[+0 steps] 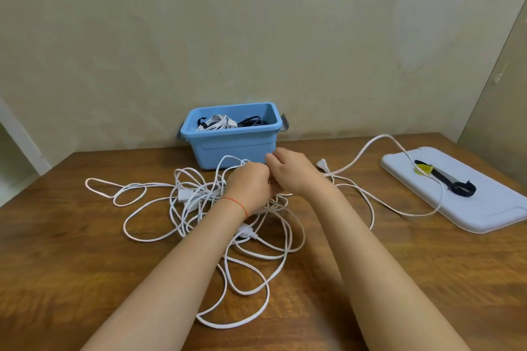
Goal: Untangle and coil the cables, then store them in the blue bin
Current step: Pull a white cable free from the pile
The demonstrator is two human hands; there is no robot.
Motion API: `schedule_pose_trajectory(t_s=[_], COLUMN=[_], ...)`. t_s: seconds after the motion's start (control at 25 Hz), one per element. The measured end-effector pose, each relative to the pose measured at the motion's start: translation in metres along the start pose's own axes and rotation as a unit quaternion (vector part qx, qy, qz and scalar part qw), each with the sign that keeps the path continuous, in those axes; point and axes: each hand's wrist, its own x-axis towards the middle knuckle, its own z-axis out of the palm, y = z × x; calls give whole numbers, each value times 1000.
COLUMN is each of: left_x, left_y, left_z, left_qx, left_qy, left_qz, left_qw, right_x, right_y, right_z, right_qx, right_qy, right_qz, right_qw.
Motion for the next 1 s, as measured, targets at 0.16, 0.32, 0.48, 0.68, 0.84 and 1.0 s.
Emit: schedule_pose_trajectory(t_s=[0.16,0.32,0.48,0.68,0.84,1.0], left_x=[-8,-9,-9,-6,-3,-3], left_y=[-34,-58,-99,-56,-17,1], left_z=[8,5,-15,-32,-36,-30], left_qx=[108,106,133,99,-214,-341], left_qy=[-5,52,79,154,173,118], left_qz=[-11,-55,-213,-152,12,-1], left_qw=[994,991,965,971,961,933], right_x=[-1,-1,-18,-5,-7,-14], right_y=[7,-3,16,10,0,-7], right_z=[1,-20,-98,-72,-59,-59], right_qx=[-79,120,249,199,117,176], right_qy=[-90,222,562,315,175,197], right_qz=[54,-56,-73,-5,-38,-106], right_qw=[991,966,785,928,977,959])
